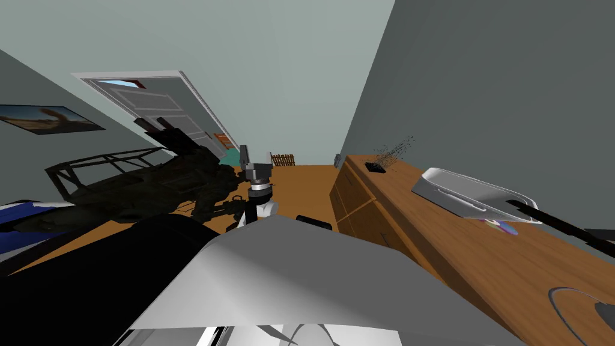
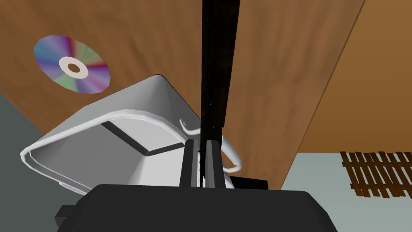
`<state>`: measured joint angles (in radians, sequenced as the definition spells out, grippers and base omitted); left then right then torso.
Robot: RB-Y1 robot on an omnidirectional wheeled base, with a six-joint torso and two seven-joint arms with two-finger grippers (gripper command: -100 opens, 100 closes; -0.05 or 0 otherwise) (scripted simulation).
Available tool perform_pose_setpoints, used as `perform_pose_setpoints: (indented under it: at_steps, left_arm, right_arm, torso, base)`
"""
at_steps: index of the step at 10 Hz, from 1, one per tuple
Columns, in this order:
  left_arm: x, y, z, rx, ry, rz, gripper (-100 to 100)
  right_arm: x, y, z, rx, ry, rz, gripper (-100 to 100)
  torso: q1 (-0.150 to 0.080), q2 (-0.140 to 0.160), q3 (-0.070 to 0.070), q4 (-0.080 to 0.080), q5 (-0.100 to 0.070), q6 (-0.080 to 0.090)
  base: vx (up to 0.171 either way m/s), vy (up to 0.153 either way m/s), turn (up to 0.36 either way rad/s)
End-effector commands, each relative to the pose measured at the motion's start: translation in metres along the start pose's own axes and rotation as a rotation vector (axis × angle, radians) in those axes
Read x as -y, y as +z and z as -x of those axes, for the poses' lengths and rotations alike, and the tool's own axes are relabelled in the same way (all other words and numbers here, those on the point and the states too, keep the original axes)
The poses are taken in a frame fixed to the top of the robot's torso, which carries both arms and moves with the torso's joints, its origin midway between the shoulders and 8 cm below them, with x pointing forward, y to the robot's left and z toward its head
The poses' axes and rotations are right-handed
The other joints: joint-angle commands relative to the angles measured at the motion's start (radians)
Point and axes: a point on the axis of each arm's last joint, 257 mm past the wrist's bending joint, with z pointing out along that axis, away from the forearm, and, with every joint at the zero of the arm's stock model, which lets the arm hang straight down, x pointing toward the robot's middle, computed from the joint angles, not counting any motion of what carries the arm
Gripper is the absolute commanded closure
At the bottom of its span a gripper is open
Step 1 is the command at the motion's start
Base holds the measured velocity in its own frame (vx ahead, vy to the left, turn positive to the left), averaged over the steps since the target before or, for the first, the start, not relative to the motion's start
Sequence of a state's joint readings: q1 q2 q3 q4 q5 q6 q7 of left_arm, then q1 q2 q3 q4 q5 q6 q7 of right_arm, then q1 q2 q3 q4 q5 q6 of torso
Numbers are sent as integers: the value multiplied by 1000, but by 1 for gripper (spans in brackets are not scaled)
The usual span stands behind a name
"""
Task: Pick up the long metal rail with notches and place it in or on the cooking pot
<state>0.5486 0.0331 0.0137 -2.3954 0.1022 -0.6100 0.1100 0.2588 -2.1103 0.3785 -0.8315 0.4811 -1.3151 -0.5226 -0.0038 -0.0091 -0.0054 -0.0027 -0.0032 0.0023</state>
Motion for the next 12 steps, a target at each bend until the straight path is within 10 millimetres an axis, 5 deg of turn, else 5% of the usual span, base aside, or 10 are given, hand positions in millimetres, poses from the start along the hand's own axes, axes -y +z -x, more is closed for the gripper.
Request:
perform_pose_setpoints:
  at_steps: [1, 12]
  left_arm:
    - [0, 0, 0, 0, 0, 0, 0]
    - [0, 0, 0, 0, 0, 0, 0]
  right_arm:
    - [5, -7, -7, -1, 30, 0, 100]
    - [16, -34, -39, 0, 144, 17, 100]
  torso:
    - [0, 0, 0, 0, 0, 0]
    - [-1, -3, -2, -1, -1, 0]
  base:
    - [73, -67, 169]
    - [77, -60, 123]
